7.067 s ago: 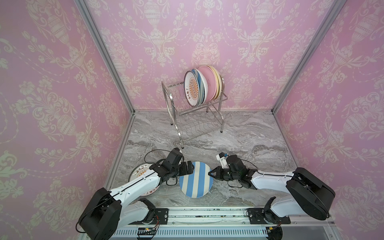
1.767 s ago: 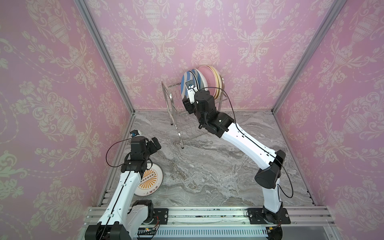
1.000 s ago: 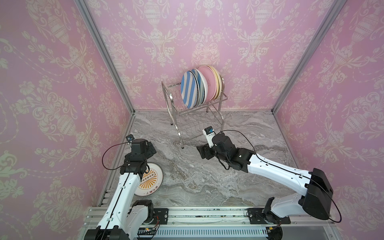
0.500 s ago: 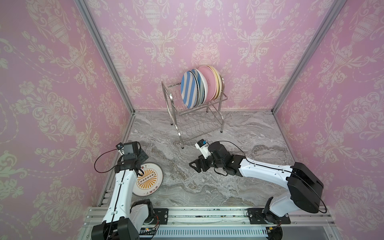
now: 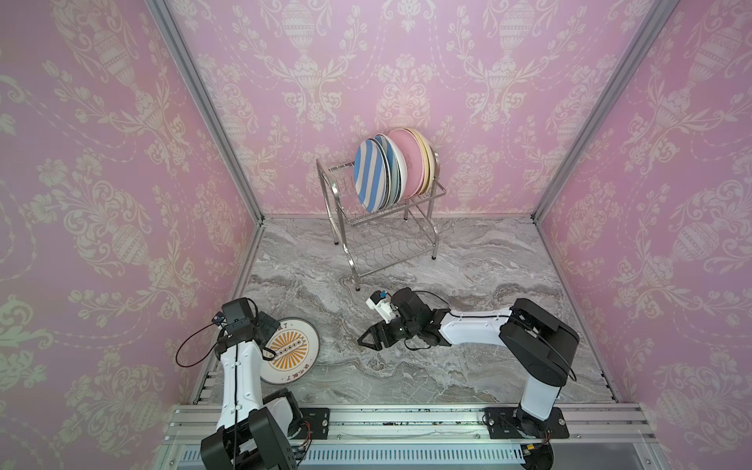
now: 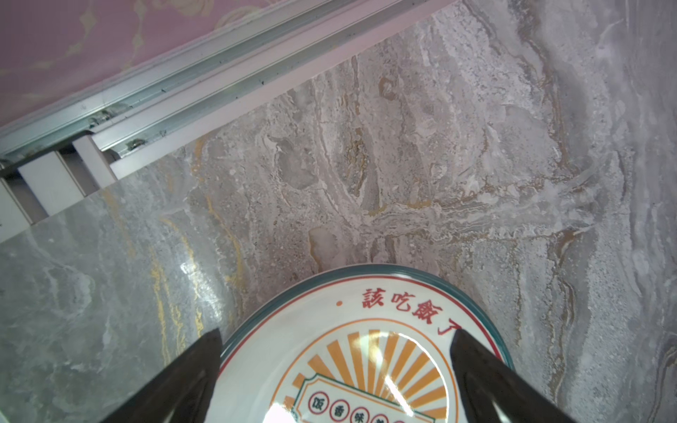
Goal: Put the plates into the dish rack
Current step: 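Move both grippers down to the sunburst plate's rim from either side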
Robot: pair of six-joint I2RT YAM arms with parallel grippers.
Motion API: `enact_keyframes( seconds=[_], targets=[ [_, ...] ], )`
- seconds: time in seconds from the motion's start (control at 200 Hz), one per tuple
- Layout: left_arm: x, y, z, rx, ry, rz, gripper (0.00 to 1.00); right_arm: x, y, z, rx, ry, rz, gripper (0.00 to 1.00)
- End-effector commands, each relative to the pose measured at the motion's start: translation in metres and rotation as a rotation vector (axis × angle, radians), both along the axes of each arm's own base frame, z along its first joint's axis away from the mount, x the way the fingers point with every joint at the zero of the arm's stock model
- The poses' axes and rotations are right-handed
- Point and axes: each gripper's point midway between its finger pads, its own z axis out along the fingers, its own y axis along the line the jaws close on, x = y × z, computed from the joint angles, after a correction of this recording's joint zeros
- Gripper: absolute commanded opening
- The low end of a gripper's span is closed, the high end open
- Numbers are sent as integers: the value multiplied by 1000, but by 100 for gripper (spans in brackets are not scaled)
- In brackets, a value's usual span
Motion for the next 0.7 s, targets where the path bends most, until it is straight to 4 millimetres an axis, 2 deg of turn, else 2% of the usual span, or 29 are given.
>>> enact_keyframes(
  seconds=[0.0, 0.135, 0.325, 0.345, 0.36, 0.4, 0.545, 0.696],
  targets=[
    [6, -2, -10, -66, -39, 16, 99, -4, 24, 16, 20, -30, 56, 78],
    [3, -3, -22, -102, -33, 23, 99, -8, 35, 12, 6, -15, 78, 79],
    [-1, 7, -23, -86, -66, 53, 99, -7, 45, 5, -27, -2, 87, 80],
    [0, 8, -23, -86, -71, 52, 99, -8, 44, 1, -35, 5, 88, 80],
    [1, 8, -24, -89, -73, 53, 99, -4, 52, 12, -14, -12, 88, 80],
    [4, 8, -25, -100, -82, 48, 99, -2, 55, 13, -13, -13, 89, 80],
    [13, 3, -31, -148, -108, 25, 99, 0, 64, 8, -30, -4, 91, 80],
    [16, -1, -26, -160, -133, 6, 99, 5, 69, 6, -39, -7, 70, 80]
  ],
)
